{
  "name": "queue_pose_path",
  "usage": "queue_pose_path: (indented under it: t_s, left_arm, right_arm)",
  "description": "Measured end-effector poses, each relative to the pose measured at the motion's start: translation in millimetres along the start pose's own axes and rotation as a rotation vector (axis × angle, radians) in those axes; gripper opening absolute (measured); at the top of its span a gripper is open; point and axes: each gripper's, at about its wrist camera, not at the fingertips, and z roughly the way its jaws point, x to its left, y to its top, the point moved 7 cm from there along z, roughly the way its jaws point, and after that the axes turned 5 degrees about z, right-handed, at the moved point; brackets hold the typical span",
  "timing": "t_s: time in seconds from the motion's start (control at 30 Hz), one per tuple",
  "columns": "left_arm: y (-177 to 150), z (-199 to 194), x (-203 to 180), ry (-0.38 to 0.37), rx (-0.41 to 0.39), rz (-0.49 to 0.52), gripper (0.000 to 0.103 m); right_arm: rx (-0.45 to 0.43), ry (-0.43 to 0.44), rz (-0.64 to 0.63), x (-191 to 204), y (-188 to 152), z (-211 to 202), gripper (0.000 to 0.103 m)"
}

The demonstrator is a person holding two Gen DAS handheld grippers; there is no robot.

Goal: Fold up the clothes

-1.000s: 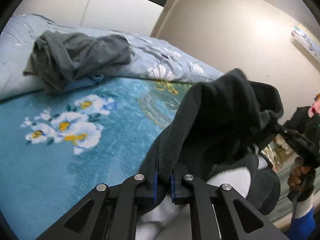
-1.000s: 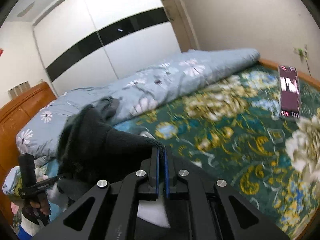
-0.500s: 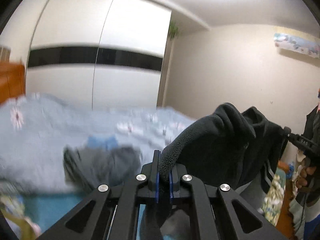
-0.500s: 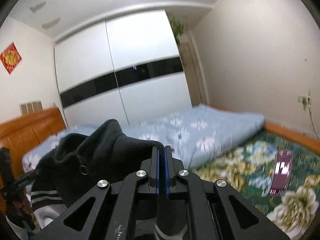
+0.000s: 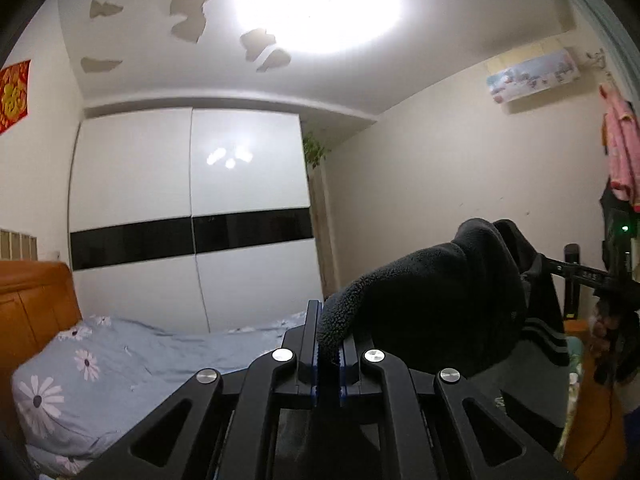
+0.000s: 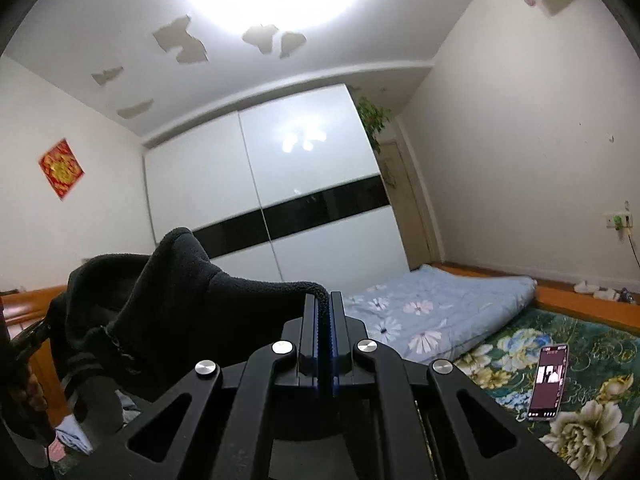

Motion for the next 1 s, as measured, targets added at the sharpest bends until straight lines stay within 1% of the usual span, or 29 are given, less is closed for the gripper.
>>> queue_pose_path:
  t_s: [0.1,0.2,0.27,0.3,0.37,0.4,0.43,0.57,0.67,0.77,0.87,0.93,1.0]
  left_arm:
    - [14,-31,-3,-0.017,-0.025,0.016,0.007]
    - [23,-40,9,-0.033,-0.015,-0.008,0.007]
    - [19,-31,21,-0.041,0.014,-0.043,0.007]
    - [14,-24,25,-0.043,0.027,-0.055,0.007]
    - [-12,3,38,-0.030,0.082,-0.074,0.007]
    - [-23,13,40,-0.027,0.109,-0.084,0.007]
    - [-43,28,44,-0.025,0.149,-0.102,0.007]
    - [-133,91,61,-0.019,0.323,-0.184,0.007]
    - [-206,134,69,0.025,0.452,-0.216,0.007]
    - [-280,162,79,0.050,0.577,-0.284,0.007]
    - [-344,182,93,0.073,0.666,-0.353,0.007]
    - [-372,198,103,0.087,0.701,-0.405,0.007]
    - [-382,208,110,0.097,0.707,-0.446,0.007]
  right_arm:
    - [-0.046,0.040,-0.017,13,18,-31,0.004]
    - [-0.079,0.067,-0.063,32,40,-47,0.004]
    - [-0.082,0.073,-0.098,46,50,-44,0.004]
    - [-0.071,0.071,-0.111,49,51,-35,0.004]
    - [-0.028,0.057,-0.136,52,45,-8,0.004]
    - [0.004,0.047,-0.142,50,35,8,0.004]
    - [0.052,0.032,-0.139,43,14,28,0.004]
    - [0.244,-0.026,-0.126,16,-70,106,0.004]
    - [0.387,-0.070,-0.116,-5,-133,163,0.004]
    - [0.531,-0.114,-0.106,-25,-195,219,0.004]
    - [0.664,-0.153,-0.092,-44,-254,270,0.004]
    - [0.698,-0.153,-0.070,-54,-274,289,0.004]
    - [0.711,-0.152,-0.062,-57,-284,302,0.004]
